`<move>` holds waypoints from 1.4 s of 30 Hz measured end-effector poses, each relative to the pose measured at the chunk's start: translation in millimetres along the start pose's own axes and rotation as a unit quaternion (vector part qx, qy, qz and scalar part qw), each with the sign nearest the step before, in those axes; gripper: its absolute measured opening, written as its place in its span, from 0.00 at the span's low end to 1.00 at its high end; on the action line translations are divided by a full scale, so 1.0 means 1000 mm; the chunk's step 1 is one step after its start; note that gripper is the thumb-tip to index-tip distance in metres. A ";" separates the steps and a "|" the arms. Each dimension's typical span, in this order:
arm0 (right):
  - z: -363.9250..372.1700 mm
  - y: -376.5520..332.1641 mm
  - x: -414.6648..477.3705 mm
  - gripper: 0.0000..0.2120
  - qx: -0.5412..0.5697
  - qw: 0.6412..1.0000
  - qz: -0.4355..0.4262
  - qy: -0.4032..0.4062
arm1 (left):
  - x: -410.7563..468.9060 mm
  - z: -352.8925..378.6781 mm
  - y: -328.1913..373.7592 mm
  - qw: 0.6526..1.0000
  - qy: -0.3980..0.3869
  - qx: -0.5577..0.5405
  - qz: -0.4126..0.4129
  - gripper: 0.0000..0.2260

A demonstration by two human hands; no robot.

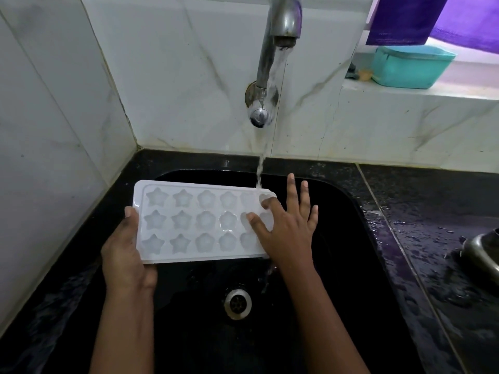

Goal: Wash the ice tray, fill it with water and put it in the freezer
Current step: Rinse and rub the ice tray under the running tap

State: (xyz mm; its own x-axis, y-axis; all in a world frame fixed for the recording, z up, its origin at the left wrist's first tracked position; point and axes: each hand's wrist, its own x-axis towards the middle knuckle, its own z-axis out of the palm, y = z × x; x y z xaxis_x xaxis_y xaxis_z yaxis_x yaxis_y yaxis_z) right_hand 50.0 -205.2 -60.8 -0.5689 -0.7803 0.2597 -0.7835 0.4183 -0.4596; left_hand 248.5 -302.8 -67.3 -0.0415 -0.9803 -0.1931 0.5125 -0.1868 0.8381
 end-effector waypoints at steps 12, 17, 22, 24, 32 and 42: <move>-0.004 -0.002 0.002 0.17 0.002 1.000 -0.017 -0.014 | 0.002 -0.004 0.000 1.000 -0.001 0.008 -0.008 0.21; -0.005 0.001 0.000 0.22 -0.036 0.998 0.030 -0.032 | -0.001 0.003 -0.003 1.000 0.003 0.025 -0.008 0.18; -0.003 -0.003 0.002 0.19 0.006 1.000 -0.026 0.006 | -0.001 0.003 -0.002 1.000 0.000 0.013 -0.018 0.19; -0.003 -0.002 0.003 0.17 0.006 0.999 -0.034 0.009 | -0.001 0.002 -0.002 1.000 -0.003 0.012 -0.018 0.24; -0.001 -0.013 0.000 0.24 -0.018 0.999 0.026 -0.037 | -0.001 0.004 -0.002 1.000 -0.012 -0.005 -0.025 0.25; -0.006 -0.005 0.005 0.18 0.035 0.999 0.034 -0.021 | -0.003 0.007 -0.007 1.000 0.006 0.003 -0.031 0.24</move>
State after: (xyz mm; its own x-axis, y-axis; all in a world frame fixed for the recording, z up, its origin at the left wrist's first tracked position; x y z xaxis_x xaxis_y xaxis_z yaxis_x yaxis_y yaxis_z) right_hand 50.1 -208.2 -52.0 -0.6084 -0.7703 0.1913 -0.7230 0.4385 -0.5338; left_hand 238.8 -299.6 -68.6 -0.0623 -0.9662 -0.2501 0.5043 -0.2467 0.8275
